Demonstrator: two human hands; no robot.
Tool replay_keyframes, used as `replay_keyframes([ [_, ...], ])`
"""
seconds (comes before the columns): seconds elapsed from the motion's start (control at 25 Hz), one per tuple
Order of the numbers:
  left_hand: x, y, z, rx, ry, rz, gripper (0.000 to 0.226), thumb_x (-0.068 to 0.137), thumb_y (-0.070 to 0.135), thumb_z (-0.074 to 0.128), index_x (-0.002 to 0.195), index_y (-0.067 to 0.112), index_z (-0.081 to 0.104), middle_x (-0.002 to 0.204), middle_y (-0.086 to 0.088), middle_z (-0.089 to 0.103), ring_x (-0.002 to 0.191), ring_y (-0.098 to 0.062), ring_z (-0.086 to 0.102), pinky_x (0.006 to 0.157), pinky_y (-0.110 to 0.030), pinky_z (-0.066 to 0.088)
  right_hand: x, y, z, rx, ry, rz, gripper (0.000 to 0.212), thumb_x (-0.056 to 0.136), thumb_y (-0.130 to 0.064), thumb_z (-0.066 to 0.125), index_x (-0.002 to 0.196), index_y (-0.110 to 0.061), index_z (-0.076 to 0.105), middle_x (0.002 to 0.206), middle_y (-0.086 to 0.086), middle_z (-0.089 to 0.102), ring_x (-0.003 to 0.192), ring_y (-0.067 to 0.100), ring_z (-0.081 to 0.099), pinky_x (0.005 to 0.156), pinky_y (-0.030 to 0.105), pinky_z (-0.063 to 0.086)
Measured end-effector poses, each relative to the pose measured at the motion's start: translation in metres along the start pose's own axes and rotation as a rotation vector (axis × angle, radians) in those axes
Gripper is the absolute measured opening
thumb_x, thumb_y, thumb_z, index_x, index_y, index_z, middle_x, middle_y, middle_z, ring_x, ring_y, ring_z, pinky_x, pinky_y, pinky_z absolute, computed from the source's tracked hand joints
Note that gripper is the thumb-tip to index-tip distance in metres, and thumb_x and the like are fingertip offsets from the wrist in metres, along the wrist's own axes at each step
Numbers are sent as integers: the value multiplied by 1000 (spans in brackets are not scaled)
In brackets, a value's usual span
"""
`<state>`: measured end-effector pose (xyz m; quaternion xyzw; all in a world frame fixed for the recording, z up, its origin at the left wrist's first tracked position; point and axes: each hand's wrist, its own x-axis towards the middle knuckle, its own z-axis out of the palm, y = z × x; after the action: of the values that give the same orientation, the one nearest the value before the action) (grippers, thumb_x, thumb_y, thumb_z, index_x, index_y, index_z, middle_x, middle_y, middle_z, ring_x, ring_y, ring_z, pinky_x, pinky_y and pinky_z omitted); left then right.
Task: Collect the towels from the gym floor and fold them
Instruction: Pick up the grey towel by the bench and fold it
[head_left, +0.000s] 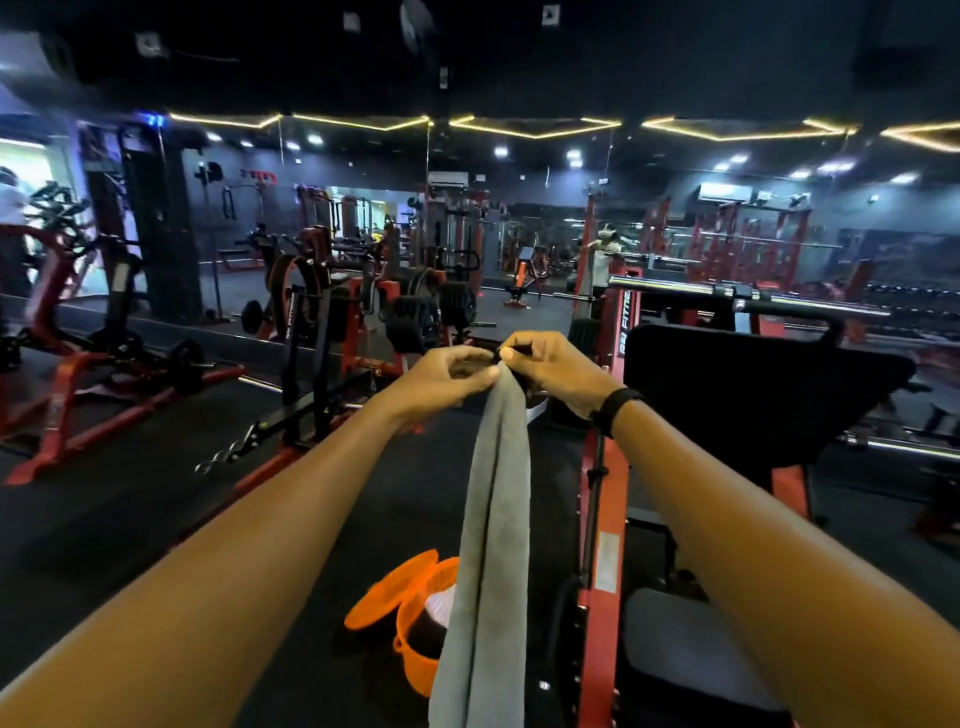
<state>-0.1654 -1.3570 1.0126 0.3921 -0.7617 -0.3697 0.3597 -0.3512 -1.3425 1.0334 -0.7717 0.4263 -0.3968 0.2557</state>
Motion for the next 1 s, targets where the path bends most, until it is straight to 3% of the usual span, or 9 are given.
replay_keyframes([
  [0.12,60,-25,-6,4,-137,-2,37,85,35,68,110,7,65,98,-6,67,88,-14,62,76,-32,51,46,41,-7,42,-5,-16,16,97,-10,52,86,-4,61,71,6,60,58,4,58,57,21,50],
  [0.2,101,-39,-15,78,-108,33,30,86,33,68,85,2,65,75,-7,56,67,-12,50,64,-27,38,79,70,-14,65,4,-23,14,96,-11,54,86,-5,62,72,11,64,59,13,62,58,27,54],
  [0.36,181,-42,-41,193,-14,68,22,80,29,75,73,9,70,66,-2,58,65,-10,49,63,-27,36,143,110,-42,197,-60,22,7,93,-12,58,91,-6,61,74,8,66,64,14,63,59,24,54],
  [0.48,220,-50,-47,43,-41,47,15,80,29,75,76,16,68,67,7,64,64,-1,57,62,-18,42,190,117,-64,137,-46,-70,9,93,-6,58,85,-11,60,67,-5,63,60,4,58,55,14,46],
  [0.64,253,-98,-54,46,-135,-148,49,68,42,81,101,6,69,100,-8,72,92,-19,70,83,-34,56,252,147,-92,203,247,-90,14,97,-10,51,87,-18,55,89,4,58,88,22,59,79,39,55],
  [0.72,264,-127,-68,118,-143,-204,40,72,39,79,97,9,71,96,-6,73,90,-19,71,81,-33,57,274,170,-111,236,488,-2,8,99,-18,46,95,-18,53,96,2,57,94,21,58,86,44,51],
  [0.8,280,-145,-81,144,-29,-184,28,74,35,79,86,11,70,86,-2,71,80,-15,69,73,-29,57,285,193,-121,246,610,67,11,100,-22,45,103,-14,52,94,0,56,92,17,55,86,41,48],
  [0.88,306,-153,-88,119,86,-69,19,75,27,80,77,14,65,75,1,64,70,-9,61,64,-24,49,296,211,-114,120,503,76,22,96,-29,52,103,-9,53,93,5,57,90,19,53,83,37,48],
  [1.0,349,-150,-91,145,107,131,11,76,19,78,82,17,69,76,3,65,69,-2,57,65,-20,44,313,221,-89,-332,35,86,40,82,-44,69,102,-11,58,85,0,61,78,12,55,73,29,46],
])
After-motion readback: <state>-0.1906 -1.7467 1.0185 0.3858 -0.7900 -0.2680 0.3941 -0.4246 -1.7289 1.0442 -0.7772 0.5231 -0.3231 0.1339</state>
